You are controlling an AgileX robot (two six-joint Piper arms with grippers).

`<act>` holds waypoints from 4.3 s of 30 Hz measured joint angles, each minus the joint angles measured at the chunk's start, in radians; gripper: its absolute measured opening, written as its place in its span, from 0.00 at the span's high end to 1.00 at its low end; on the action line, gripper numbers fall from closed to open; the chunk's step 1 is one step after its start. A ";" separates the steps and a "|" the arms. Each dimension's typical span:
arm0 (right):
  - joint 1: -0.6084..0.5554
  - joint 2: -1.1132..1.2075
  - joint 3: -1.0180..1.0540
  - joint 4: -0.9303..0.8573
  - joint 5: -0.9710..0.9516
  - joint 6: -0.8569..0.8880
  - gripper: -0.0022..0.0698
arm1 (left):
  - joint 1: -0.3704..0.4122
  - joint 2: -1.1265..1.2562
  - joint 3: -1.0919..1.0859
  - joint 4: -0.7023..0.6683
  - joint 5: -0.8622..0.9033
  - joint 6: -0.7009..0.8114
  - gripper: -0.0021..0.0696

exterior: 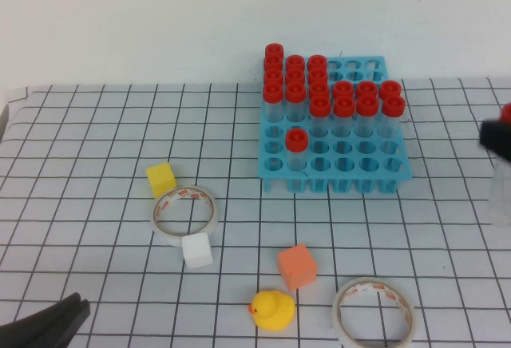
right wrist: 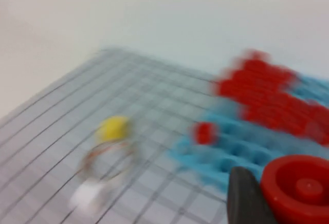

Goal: Place the test tubes

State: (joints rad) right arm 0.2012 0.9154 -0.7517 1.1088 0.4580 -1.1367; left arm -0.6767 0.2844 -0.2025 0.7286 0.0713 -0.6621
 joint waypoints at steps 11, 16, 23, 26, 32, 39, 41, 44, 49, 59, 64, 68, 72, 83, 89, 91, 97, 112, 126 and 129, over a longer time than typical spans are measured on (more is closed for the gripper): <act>0.196 0.307 0.000 -0.907 -0.759 1.078 0.58 | 0.000 0.000 0.000 0.000 0.000 0.000 0.97; 0.208 0.535 -0.011 -1.074 -1.023 1.171 0.58 | 0.000 0.000 0.000 0.000 0.000 0.000 0.97; 0.210 0.774 -0.157 -1.304 -1.173 1.301 0.58 | 0.000 0.000 0.000 0.000 0.000 0.000 0.97; 0.212 0.833 -0.203 -1.324 -1.182 1.320 0.58 | 0.000 0.000 0.000 0.000 0.000 0.000 0.97; 0.213 0.916 -0.264 -1.405 -1.186 1.404 0.58 | 0.000 0.000 0.000 0.000 0.000 0.000 0.97; 0.223 1.005 -0.341 -1.530 -1.192 1.416 0.58 | 0.000 0.000 0.000 0.000 0.000 -0.001 0.97; 0.223 1.026 -0.357 -1.523 -1.194 1.417 0.58 | 0.000 0.000 0.000 0.000 0.000 -0.001 0.97; 0.223 1.053 -0.370 -1.511 -1.194 1.417 0.58 | 0.000 0.000 0.000 0.000 0.000 -0.001 0.97; 0.223 1.086 -0.377 -1.466 -1.238 1.415 0.58 | 0.000 0.000 0.000 0.000 0.000 -0.001 0.97; 0.223 1.107 -0.378 -1.397 -1.282 1.397 0.58 | 0.000 0.000 0.000 0.000 0.000 -0.001 0.97; 0.223 1.109 -0.378 -1.390 -1.282 1.388 0.58 | 0.000 0.000 0.000 0.000 0.000 -0.001 0.97; 0.223 1.109 -0.378 -1.384 -1.282 1.386 0.58 | 0.000 0.000 0.000 0.000 0.000 -0.001 0.97; 0.223 1.109 -0.378 -1.382 -1.284 1.386 0.58 | 0.000 0.000 0.000 0.000 0.000 -0.001 0.97; 0.223 1.135 -0.378 -1.382 -1.348 1.346 0.58 | 0.000 0.000 0.000 0.000 0.000 -0.001 0.97; 0.223 1.138 -0.378 -1.382 -1.351 1.342 0.58 | 0.000 0.000 0.000 0.000 0.000 -0.001 0.97; 0.223 1.138 -0.378 -1.382 -1.352 1.342 0.58 | 0.000 0.000 0.000 0.000 0.000 -0.001 0.97; 0.223 1.138 -0.378 -1.382 -1.350 1.342 0.58 | 0.000 0.000 0.000 0.000 0.000 -0.001 0.97; 0.223 1.138 -0.378 -1.376 -1.306 1.360 0.42 | 0.000 0.000 0.000 0.000 0.000 -0.001 0.97; 0.223 0.782 -0.179 -1.373 -1.302 1.362 0.71 | 0.000 0.000 0.000 0.000 0.001 -0.001 0.97; 0.223 0.619 -0.097 -1.410 -1.277 1.362 0.89 | 0.000 0.000 0.000 0.000 0.001 -0.001 0.97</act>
State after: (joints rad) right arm 0.4244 1.5340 -0.8491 -0.3009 -0.8193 0.2254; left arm -0.6767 0.2844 -0.2025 0.7286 0.0721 -0.6630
